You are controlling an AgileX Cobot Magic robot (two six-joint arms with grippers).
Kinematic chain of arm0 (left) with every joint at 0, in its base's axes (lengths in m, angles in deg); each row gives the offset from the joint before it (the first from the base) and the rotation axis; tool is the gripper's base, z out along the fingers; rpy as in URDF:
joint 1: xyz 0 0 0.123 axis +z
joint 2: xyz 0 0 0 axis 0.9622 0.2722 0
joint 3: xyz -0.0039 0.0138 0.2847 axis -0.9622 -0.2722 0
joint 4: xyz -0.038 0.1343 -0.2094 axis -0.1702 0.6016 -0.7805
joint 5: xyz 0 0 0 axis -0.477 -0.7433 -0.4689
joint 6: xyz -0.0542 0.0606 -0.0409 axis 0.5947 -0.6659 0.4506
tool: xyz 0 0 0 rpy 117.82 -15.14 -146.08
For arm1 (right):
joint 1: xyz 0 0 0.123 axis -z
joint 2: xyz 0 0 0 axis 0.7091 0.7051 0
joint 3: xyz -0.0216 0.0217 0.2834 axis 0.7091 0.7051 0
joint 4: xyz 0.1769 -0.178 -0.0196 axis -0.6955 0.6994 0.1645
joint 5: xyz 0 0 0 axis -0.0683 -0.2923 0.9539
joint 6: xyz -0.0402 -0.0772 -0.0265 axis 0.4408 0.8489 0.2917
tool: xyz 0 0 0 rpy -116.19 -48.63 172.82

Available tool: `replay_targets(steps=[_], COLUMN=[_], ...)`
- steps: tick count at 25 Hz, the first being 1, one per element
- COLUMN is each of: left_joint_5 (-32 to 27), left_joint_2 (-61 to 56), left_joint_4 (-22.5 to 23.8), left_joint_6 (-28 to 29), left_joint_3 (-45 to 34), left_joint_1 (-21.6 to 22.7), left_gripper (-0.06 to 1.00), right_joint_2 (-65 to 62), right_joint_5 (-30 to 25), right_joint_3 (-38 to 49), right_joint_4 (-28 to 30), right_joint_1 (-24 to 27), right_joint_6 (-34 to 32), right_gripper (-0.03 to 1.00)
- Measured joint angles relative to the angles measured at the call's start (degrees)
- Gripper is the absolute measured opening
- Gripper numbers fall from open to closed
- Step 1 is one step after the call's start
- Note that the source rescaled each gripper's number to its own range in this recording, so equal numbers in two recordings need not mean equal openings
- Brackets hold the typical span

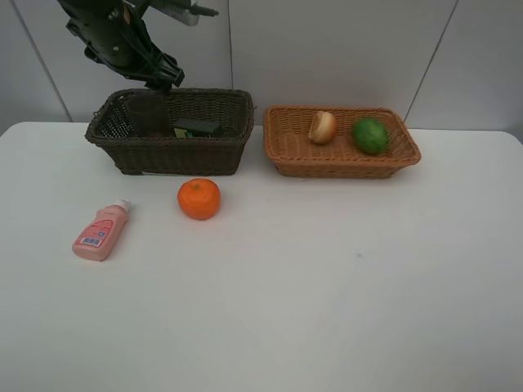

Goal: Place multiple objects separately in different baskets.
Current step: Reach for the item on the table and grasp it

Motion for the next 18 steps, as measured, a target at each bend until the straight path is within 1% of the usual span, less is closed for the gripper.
replay_targets(steps=[5,11,13,15,18], left_joint_5=[-4.9,-14.1,-16.8,-18.3,-19.3], left_joint_2=[-4.6,-10.8,-11.9,-12.5,-13.4], left_joint_4=[-0.1,-0.7,-0.7,-0.9,-2.7], left_joint_6=[-1.4,-1.6,-2.7,-4.0,-6.1], left_joint_3=[0.0,0.0,0.1,0.1,0.1], left_joint_1=[-2.8,-6.0,-6.9,-7.5,-7.7], left_gripper=[0.92,0.92,0.92,0.92,0.92], right_joint_2=[0.0,0.0,0.0,0.0,0.0], right_joint_5=[0.0,0.0,0.0,0.0,0.0], right_joint_3=[0.0,0.0,0.0,0.0,0.0], right_joint_4=[0.0,0.0,0.0,0.0,0.0], right_joint_1=[0.0,0.0,0.0,0.0,0.0], right_joint_6=[0.0,0.0,0.0,0.0,0.0], right_gripper=[0.83,0.83,0.83,0.83,0.83])
